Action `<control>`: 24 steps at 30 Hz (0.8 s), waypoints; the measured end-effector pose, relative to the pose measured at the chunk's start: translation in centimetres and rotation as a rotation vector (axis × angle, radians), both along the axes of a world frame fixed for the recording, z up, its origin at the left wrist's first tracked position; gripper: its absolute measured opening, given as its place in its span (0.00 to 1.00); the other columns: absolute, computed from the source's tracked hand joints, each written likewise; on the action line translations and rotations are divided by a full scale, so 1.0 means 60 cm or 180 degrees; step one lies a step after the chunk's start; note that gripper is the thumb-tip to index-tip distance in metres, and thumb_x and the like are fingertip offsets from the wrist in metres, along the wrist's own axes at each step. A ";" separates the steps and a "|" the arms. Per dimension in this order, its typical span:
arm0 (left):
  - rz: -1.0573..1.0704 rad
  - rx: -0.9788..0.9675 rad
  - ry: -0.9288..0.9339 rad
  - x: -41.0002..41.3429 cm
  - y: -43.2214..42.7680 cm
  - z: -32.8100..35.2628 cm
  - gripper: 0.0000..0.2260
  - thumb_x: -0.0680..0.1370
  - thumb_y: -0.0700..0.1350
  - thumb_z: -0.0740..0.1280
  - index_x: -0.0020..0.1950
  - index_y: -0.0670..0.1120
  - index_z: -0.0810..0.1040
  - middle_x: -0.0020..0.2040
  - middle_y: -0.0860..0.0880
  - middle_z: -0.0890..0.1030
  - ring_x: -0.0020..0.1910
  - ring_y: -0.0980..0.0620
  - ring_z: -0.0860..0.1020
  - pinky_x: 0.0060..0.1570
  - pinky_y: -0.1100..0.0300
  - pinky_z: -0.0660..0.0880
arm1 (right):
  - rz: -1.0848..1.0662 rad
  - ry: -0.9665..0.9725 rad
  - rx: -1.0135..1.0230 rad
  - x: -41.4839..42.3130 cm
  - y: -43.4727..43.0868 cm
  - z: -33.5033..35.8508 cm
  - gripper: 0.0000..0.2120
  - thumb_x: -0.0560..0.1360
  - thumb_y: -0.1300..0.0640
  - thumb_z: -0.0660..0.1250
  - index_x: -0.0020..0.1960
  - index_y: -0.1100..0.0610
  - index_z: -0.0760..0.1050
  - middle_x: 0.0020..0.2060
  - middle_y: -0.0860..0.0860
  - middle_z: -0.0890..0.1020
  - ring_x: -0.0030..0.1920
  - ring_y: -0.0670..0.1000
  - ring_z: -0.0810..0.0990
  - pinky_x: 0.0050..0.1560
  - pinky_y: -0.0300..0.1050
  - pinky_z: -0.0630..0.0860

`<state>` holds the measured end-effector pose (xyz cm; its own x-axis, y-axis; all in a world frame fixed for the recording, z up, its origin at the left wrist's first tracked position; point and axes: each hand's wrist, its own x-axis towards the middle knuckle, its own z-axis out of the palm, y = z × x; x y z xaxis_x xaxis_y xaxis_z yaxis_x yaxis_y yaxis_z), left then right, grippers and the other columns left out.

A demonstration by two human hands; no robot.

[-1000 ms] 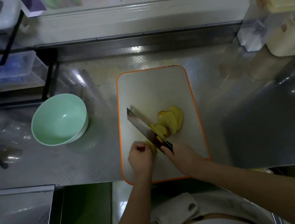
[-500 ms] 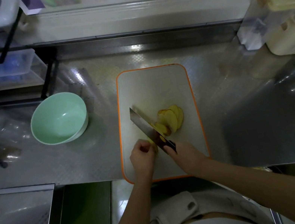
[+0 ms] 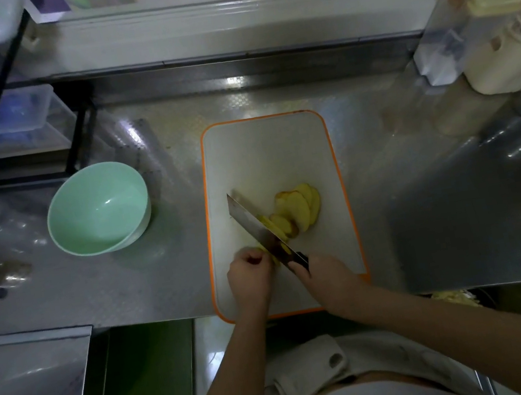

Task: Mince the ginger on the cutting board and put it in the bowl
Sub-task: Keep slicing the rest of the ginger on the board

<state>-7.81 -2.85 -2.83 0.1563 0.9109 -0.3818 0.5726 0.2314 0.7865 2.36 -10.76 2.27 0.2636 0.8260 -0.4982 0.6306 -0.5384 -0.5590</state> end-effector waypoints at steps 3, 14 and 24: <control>-0.0007 -0.0022 0.0004 0.003 0.001 0.001 0.06 0.73 0.39 0.66 0.37 0.42 0.80 0.37 0.48 0.80 0.37 0.53 0.76 0.35 0.67 0.70 | -0.0067 -0.0107 -0.0031 -0.006 0.000 -0.009 0.13 0.82 0.49 0.52 0.45 0.55 0.69 0.36 0.50 0.74 0.38 0.50 0.73 0.39 0.43 0.68; -0.0032 -0.0043 0.0147 0.005 0.005 0.009 0.05 0.74 0.39 0.67 0.39 0.43 0.81 0.38 0.51 0.79 0.38 0.54 0.75 0.35 0.64 0.65 | -0.0209 -0.0276 -0.0117 -0.023 0.020 -0.049 0.18 0.81 0.46 0.53 0.56 0.59 0.71 0.48 0.56 0.80 0.48 0.55 0.79 0.46 0.47 0.74; -0.0146 0.0042 0.0173 0.002 -0.001 0.006 0.06 0.73 0.39 0.65 0.38 0.43 0.80 0.36 0.50 0.78 0.37 0.54 0.74 0.35 0.64 0.65 | -0.0203 -0.0053 -0.0011 0.003 0.028 -0.038 0.13 0.81 0.52 0.56 0.48 0.59 0.74 0.44 0.59 0.80 0.42 0.55 0.78 0.38 0.39 0.64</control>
